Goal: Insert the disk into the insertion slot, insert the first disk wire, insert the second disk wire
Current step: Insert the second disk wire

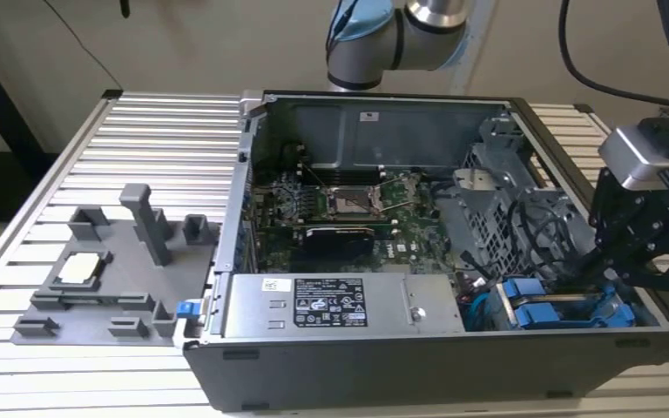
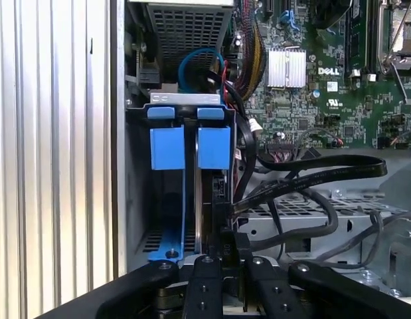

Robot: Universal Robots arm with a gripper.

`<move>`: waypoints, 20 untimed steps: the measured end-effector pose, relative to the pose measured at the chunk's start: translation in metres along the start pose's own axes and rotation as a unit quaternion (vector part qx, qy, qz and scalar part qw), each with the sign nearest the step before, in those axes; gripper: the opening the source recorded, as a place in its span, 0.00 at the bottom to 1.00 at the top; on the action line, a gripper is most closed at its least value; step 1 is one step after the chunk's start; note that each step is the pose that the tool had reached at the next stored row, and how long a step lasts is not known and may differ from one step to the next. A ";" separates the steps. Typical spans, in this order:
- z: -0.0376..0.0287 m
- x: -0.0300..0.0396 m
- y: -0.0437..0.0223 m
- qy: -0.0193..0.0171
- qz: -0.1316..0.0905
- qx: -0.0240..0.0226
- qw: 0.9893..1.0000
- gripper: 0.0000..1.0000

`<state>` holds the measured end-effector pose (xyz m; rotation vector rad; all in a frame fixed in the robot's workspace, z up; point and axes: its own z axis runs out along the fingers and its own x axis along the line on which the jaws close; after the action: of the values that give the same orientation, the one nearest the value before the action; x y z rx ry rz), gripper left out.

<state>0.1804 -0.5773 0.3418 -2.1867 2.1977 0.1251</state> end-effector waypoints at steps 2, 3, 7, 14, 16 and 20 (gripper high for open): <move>0.0010 0.0005 0.0000 0.000 0.000 0.000 1.000 0.19; 0.0013 0.0005 -0.0001 0.000 0.000 0.000 1.000 0.19; 0.0034 0.0008 -0.0001 -0.002 0.000 0.000 1.000 0.19; 0.0036 0.0007 -0.0001 -0.003 0.000 0.000 1.000 0.19; 0.0039 0.0008 0.0003 -0.003 0.000 0.000 1.000 0.19; 0.0048 0.0008 0.0012 -0.003 0.000 0.000 1.000 0.19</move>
<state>0.1791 -0.5778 0.3370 -2.1835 2.1944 0.1319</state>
